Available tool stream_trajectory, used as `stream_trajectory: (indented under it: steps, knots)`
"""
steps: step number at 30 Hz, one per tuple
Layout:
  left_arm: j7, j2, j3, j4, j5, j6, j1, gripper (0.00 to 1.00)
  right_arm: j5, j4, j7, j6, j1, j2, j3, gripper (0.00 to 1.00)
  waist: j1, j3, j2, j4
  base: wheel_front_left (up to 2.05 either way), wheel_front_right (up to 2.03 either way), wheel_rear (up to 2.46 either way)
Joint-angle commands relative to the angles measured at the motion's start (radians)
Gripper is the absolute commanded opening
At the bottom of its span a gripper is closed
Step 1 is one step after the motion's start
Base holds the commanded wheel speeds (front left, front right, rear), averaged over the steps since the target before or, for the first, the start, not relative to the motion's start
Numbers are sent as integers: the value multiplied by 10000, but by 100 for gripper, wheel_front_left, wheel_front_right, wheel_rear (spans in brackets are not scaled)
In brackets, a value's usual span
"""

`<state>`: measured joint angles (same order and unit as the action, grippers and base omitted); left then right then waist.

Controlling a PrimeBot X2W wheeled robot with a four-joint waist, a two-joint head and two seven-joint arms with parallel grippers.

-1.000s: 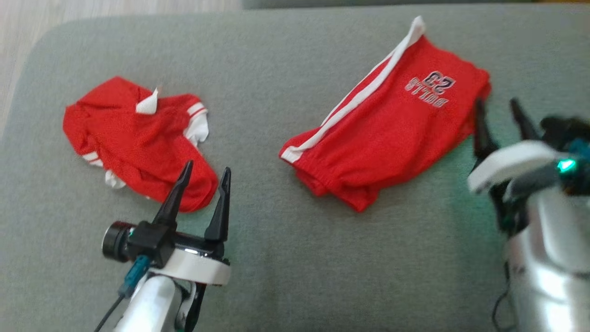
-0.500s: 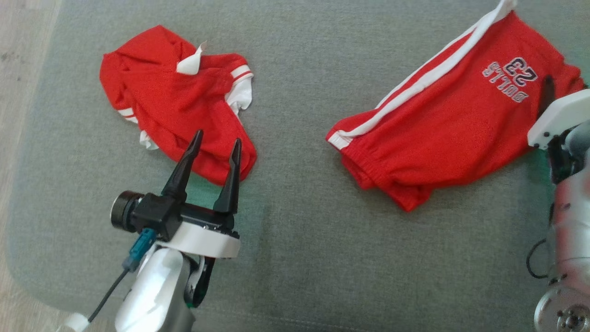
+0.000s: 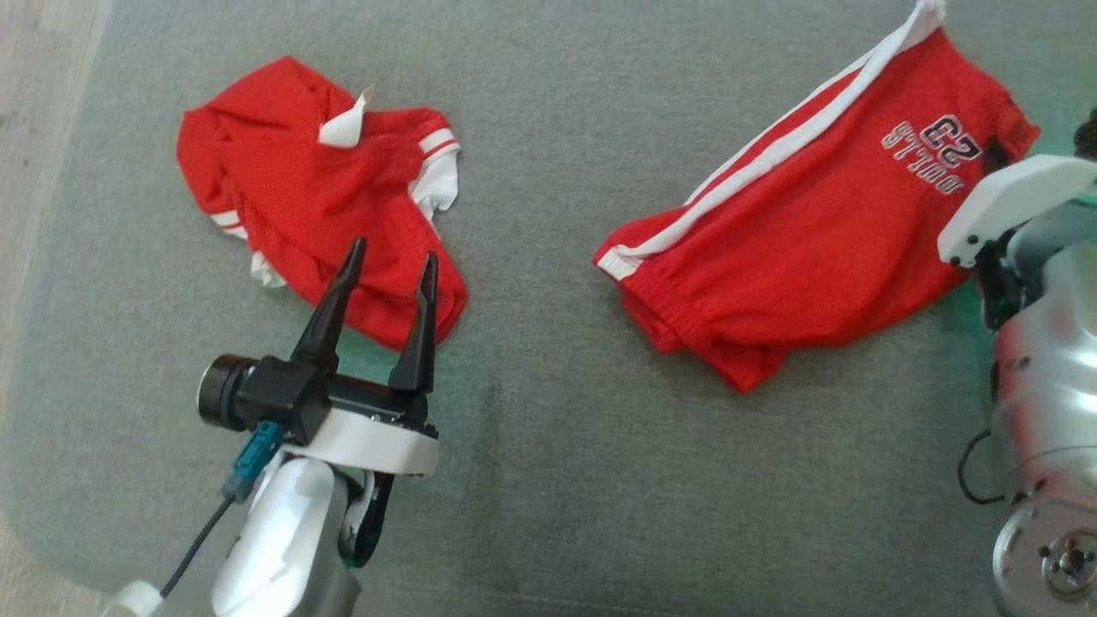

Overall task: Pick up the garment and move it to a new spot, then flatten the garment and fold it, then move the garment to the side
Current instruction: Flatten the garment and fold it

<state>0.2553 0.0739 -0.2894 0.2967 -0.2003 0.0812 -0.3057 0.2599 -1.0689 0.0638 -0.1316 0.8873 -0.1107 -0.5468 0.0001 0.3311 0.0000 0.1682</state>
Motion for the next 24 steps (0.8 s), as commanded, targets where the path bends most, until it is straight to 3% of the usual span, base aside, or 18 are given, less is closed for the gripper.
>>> stream_trajectory:
  steps: [1,13,24]
  knots:
    - [64,59,406,-209,75,24,-155,100,-111,194,-254,9,37,0,245,0,-1,-212,0,-186,0,0,0]
    - [64,-57,1067,-186,-79,46,583,100,-1570,839,-1924,9,-1602,374,-363,0,-1,-1338,0,-1499,0,0,0]
    - [65,-126,1325,-253,48,84,972,100,-2311,2456,-1572,9,-3430,483,-735,0,-1,-1799,0,-1891,0,0,0]
